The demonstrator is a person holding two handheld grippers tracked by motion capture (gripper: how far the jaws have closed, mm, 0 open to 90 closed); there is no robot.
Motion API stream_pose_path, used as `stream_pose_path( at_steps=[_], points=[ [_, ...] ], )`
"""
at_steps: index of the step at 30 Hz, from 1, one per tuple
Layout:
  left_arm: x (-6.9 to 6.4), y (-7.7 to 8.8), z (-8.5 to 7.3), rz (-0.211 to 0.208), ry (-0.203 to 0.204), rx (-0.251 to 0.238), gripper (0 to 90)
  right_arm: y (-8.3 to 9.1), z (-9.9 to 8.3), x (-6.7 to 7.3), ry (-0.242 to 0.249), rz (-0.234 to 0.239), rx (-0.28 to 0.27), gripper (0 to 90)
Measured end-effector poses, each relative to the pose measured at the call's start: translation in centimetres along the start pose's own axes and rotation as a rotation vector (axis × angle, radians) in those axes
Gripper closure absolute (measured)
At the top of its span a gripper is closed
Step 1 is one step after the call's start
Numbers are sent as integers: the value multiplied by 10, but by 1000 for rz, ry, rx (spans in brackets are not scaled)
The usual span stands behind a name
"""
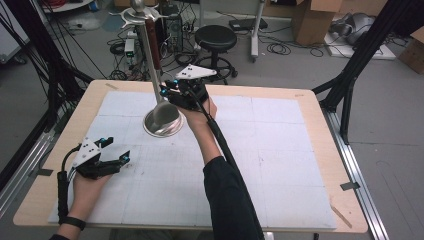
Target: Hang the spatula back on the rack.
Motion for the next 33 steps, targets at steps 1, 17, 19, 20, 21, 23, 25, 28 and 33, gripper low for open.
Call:
stream_pose_path(
  at_steps=[1, 17, 19, 20, 21, 23, 25, 28, 33],
  points=[
    [0, 0, 0, 0, 0, 0, 218, 2, 0, -1, -6, 1, 8, 617],
    [1, 0, 0, 5, 8, 1, 218, 121, -28, -24, 52, 71, 84, 463],
    [1, 0, 0, 6, 10, 2, 219, 142, -39, -31, 55, 58, 96, 461],
    [1, 0, 0, 7, 8, 2, 219, 153, -45, -34, 54, 57, 104, 461],
    [1, 0, 0, 10, 9, 2, 219, 160, -50, -36, 54, 54, 109, 457],
    [1, 0, 0, 10, 11, 2, 220, 180, -64, -42, 42, 43, 125, 446],
    [2, 1, 0, 11, 18, -1, 220, 197, -76, -46, 24, 35, 130, 430],
    [2, 1, 0, 11, 22, -2, 219, 216, -94, -50, -9, 27, 130, 411],
    [2, 1, 0, 9, 22, -4, 219, 239, -120, -52, -44, 15, 137, 381]
  ],
)
Point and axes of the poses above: each handheld gripper's, and its own axes: y roughly backward along the jaws, z roughly out of its top, x roughly to its left, the point moved 6 cm from there along -y, roughly forward along the jaws, and after that the axes turned 9 degrees about -x, right-handed, at the moved point
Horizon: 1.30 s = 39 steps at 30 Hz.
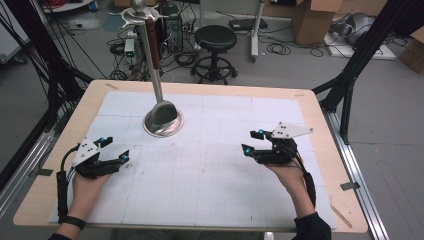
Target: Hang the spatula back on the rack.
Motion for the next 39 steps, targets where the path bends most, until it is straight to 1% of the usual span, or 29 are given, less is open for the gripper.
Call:
stream_pose_path(
  at_steps=[3, 4, 6, 8, 10, 13, 15, 18, 21, 23, 24, 27, 31, 33, 37, 39],
  points=[
    [1, 0, 0, 1, 4, 0, 219, 8, -15, -2, -26, -15, -5, 364],
    [1, 0, 0, 1, 5, -2, 219, 10, -20, -2, -41, -14, -2, 351],
    [1, 0, 0, 0, 13, -4, 218, 13, -25, -3, -44, -24, 2, 331],
    [1, 0, 0, -1, 11, -3, 216, 17, -29, -3, -37, -41, -11, 314],
    [1, 0, 0, -1, 15, -4, 215, 19, -33, -4, -48, -45, -27, 289],
    [2, 1, 0, 0, 21, -6, 213, 21, -42, -6, -62, -60, -32, 247],
    [2, 1, 0, 1, 20, -6, 212, 22, -47, -7, -68, -68, -23, 219],
    [2, 0, 0, 3, 20, -4, 212, 24, -56, -9, -73, -96, -21, 204],
    [2, 1, 0, 5, 19, -2, 212, 25, -65, -12, -114, -115, -25, 168],
    [2, 1, 0, 6, 17, -2, 212, 25, -70, -14, -138, -127, -33, 168],
    [2, 1, 0, 7, 17, -2, 212, 25, -73, -16, -136, -141, -36, 167],
    [1, 0, 0, 5, 3, 0, 211, 24, -81, -19, -137, -173, -12, 166],
    [0, 0, 0, -1, 1, -1, 208, 24, -81, -19, -132, -184, -16, 167],
    [0, 0, 0, 0, 5, -2, 205, 24, -81, -21, -142, -189, -17, 167],
    [0, 0, 0, 2, 4, -2, 198, 25, -82, -24, -184, -190, -32, 167],
    [0, 0, 0, 1, -1, -2, 186, 25, -82, -24, -187, -190, -31, 166]
  ],
)
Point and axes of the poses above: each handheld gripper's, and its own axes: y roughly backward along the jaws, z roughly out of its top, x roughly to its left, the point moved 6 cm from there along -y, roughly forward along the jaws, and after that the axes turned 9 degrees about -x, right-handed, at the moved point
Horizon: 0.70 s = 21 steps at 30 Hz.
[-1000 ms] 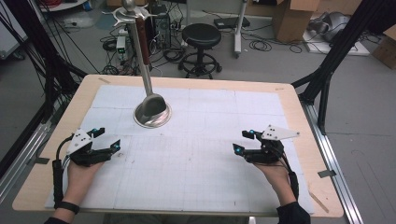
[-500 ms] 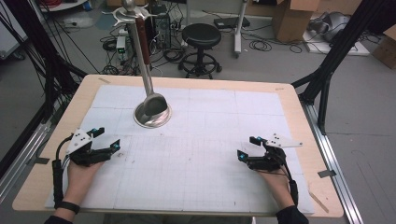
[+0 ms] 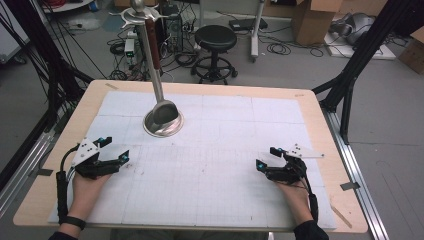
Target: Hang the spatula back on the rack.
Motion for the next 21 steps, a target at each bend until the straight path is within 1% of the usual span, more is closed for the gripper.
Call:
stream_pose_path(
  at_steps=[3, 8, 12, 16, 21],
  points=[
    [0, 0, 0, 0, -2, 1, 184, 0, 0, 1, 9, -4, 6, 167],
    [0, 0, 0, 0, -1, 1, 184, -1, -1, 0, 6, -8, 7, 167],
    [0, 0, 0, 0, -1, 1, 183, -1, -1, 1, 18, -10, 9, 168],
    [0, 0, 0, 1, 4, 1, 183, -1, -1, 0, 10, -11, 10, 168],
    [0, 0, 0, -1, -2, 1, 183, -2, -1, 1, 24, -8, 13, 169]
  ],
)
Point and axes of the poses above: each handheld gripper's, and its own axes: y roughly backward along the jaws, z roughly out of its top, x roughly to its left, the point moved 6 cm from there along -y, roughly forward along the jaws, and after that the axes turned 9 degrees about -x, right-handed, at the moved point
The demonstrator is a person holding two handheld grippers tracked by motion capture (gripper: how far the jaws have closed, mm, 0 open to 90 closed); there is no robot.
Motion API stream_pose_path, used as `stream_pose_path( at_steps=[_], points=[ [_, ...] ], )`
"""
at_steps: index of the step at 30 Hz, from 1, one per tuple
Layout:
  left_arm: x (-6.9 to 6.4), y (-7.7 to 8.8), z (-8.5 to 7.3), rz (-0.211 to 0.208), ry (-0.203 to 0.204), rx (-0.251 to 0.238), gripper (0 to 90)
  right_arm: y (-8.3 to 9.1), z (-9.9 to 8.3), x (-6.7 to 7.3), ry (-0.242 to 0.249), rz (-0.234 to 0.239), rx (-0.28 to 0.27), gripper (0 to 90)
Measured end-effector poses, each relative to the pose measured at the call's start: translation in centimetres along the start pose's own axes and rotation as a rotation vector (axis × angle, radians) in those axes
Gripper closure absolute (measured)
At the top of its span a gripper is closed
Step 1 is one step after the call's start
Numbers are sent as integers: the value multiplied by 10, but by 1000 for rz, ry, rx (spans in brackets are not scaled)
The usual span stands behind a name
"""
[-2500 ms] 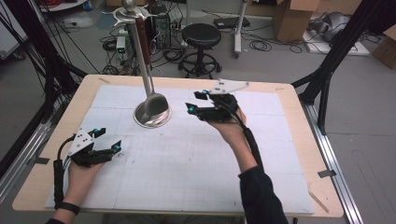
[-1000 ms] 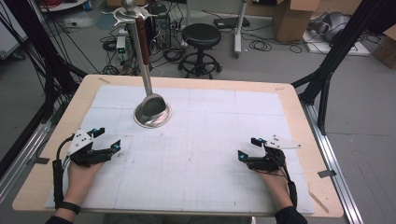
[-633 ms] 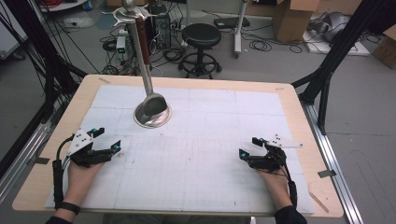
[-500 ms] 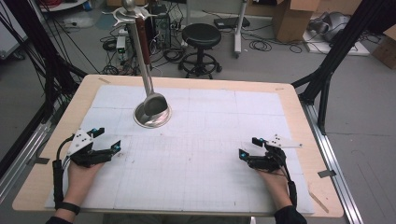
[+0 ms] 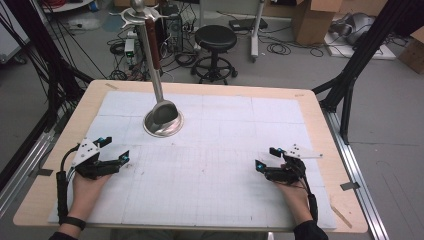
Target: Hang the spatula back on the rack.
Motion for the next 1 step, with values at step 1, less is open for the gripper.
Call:
stream_pose_path(
  at_steps=[1],
  points=[
    [0, 0, 0, 1, -1, 1, 184, 0, 0, 0, -1, -1, 0, 169]
  ],
)
Point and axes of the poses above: each handheld gripper's, and its own axes: y roughly backward along the jaws, z roughly out of its top, x roughly to its left, the point moved 6 cm from there along -y, roughly forward along the jaws, and after that the axes turned 9 degrees about -x, right-handed, at the moved point
